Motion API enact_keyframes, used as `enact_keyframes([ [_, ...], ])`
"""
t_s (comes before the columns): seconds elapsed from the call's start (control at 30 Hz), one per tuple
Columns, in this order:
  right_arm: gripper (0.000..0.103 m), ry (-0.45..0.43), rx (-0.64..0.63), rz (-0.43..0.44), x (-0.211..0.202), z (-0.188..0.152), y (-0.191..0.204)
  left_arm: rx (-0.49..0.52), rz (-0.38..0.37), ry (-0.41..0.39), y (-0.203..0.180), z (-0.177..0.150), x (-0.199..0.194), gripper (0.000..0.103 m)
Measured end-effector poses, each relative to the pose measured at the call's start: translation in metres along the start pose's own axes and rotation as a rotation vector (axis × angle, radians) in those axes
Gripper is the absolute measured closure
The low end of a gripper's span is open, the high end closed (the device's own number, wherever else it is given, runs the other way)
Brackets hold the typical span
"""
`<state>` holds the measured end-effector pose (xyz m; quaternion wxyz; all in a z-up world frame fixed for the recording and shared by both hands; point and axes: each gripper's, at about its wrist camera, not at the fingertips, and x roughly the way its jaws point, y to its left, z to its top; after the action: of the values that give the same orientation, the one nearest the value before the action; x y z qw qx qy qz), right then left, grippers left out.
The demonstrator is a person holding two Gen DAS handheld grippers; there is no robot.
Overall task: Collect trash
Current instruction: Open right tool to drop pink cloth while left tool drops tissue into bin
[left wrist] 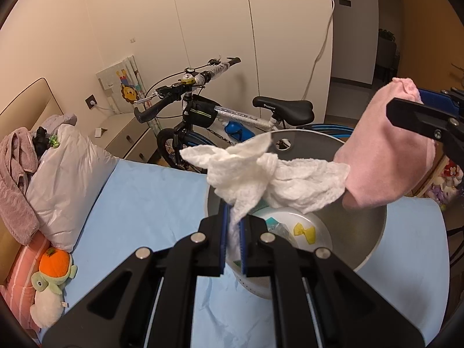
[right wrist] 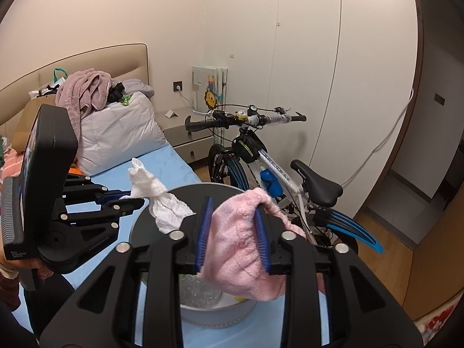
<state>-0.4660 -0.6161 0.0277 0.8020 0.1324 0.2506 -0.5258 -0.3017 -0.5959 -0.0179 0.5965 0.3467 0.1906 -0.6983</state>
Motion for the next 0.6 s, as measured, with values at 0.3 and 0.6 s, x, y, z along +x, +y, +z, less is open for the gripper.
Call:
enact_keyframes([
  [0.3,0.044,-0.022,-0.036,0.041,0.002,0.01,0.002,0.01,0.017,0.008,0.0,0.009,0.009,0.095],
  [0.6,0.044,0.171,-0.077,0.137,0.034,-0.008,0.007,-0.004,0.035,0.022,0.004,0.008,0.016,0.095],
])
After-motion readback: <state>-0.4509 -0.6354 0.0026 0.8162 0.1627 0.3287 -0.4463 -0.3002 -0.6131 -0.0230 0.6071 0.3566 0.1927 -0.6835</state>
